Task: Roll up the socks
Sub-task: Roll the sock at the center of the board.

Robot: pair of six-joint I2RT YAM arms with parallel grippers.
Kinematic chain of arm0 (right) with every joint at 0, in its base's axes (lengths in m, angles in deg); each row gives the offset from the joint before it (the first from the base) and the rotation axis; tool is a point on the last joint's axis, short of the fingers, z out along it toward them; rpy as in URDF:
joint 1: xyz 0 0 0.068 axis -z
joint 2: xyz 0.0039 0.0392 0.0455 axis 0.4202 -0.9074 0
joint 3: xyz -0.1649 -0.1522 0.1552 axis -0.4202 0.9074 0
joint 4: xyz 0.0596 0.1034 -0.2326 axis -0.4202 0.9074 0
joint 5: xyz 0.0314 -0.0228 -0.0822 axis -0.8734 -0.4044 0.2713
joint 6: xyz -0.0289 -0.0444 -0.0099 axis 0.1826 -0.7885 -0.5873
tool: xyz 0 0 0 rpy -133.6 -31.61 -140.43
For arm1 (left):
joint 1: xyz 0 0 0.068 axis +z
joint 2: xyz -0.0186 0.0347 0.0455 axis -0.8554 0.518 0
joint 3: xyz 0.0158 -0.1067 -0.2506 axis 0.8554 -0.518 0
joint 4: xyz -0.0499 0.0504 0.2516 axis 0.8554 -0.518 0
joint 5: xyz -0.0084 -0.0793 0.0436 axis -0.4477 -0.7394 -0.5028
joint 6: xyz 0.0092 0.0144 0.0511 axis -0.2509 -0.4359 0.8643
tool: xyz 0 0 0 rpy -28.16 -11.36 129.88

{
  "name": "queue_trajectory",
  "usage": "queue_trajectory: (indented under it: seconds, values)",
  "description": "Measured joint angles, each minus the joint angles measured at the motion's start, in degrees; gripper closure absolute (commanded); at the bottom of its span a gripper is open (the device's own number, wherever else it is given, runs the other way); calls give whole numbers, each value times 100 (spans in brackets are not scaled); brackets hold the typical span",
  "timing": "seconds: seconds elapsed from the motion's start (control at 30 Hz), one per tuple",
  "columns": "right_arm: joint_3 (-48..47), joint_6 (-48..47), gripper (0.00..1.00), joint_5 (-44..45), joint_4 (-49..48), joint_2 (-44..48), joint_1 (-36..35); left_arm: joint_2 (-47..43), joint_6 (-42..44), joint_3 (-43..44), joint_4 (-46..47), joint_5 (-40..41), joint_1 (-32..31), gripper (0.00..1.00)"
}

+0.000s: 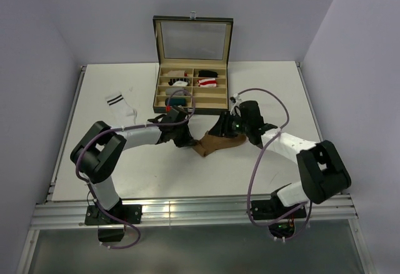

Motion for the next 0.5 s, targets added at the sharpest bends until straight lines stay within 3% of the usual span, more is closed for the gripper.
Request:
queue_trajectory:
  seconds: [0.17, 0.5]
  values:
    - [-243, -170, 58, 1126, 697, 168, 0, 17, 153, 219, -398, 177, 2, 99]
    - [-807, -214, 60, 1731, 1281, -1121, -39, -9, 321, 275, -643, 260, 199, 99]
